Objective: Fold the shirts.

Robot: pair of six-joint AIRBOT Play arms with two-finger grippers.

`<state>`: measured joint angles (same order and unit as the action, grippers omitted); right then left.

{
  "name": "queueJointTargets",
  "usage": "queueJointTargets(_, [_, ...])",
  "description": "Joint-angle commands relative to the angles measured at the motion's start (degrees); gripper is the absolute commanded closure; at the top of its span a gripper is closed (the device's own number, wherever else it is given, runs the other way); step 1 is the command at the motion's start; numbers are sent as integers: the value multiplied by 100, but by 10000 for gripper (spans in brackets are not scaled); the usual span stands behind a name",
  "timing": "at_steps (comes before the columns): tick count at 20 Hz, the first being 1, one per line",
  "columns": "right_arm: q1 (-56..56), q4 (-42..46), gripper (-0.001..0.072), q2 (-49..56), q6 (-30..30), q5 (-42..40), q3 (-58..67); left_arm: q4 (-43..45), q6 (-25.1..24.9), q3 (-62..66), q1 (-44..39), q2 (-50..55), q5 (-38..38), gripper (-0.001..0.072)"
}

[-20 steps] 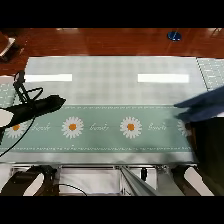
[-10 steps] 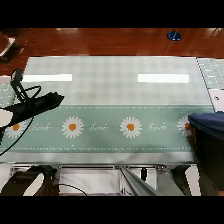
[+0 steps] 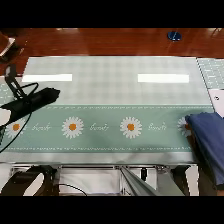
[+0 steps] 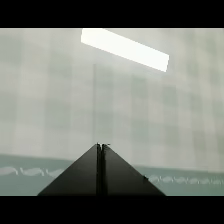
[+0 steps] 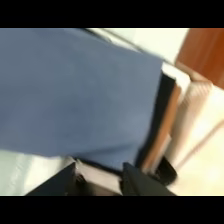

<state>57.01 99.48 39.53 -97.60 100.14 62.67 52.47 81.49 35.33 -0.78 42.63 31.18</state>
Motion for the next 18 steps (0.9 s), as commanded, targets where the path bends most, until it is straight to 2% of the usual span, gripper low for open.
queueJointTargets(1, [-74,-1718,455,581,-66,-1204,879,20,-199,748,227,48,-520,677])
queueJointTargets(2, [-275,-2583,538,732,-52,-1694,1082,13,-197,1147,212,136,-511,677])
queueJointTargets(3, [-634,-3624,663,870,164,-2273,1154,-9,-195,1631,116,297,-433,677])
queueJointTargets(4, [-1106,-4476,691,1010,597,-2782,1152,-4,-197,2151,-61,535,-243,678])
queueJointTargets(5, [-1792,-4968,691,1207,920,-3191,1154,0,-199,2612,-293,787,9,678])
queueJointTargets(6, [-2562,-4951,691,1423,1143,-3447,1152,2,-284,3038,-553,1058,295,678])
queueJointTargets(8, [-4000,-4046,691,1893,1646,-3379,1137,22,-350,3364,-1001,1399,778,678])
queueJointTargets(9, [-4723,-3226,691,2149,1593,-3296,1054,142,-350,3305,-1237,1537,984,678])
queueJointTargets(11, [-5720,-1818,691,2575,975,-3499,756,667,-332,2964,-1622,1823,1091,679])
queueJointTargets(13, [-6140,-846,691,3056,284,-3683,684,990,-258,2695,-1663,2210,1252,678])
queueJointTargets(15, [-6109,-667,691,3462,-120,-3676,684,1062,-66,2704,-1440,2586,1519,678])
queueJointTargets(18, [-6028,-686,691,3676,-153,-3624,682,1060,-68,2706,-1163,2828,1423,678])
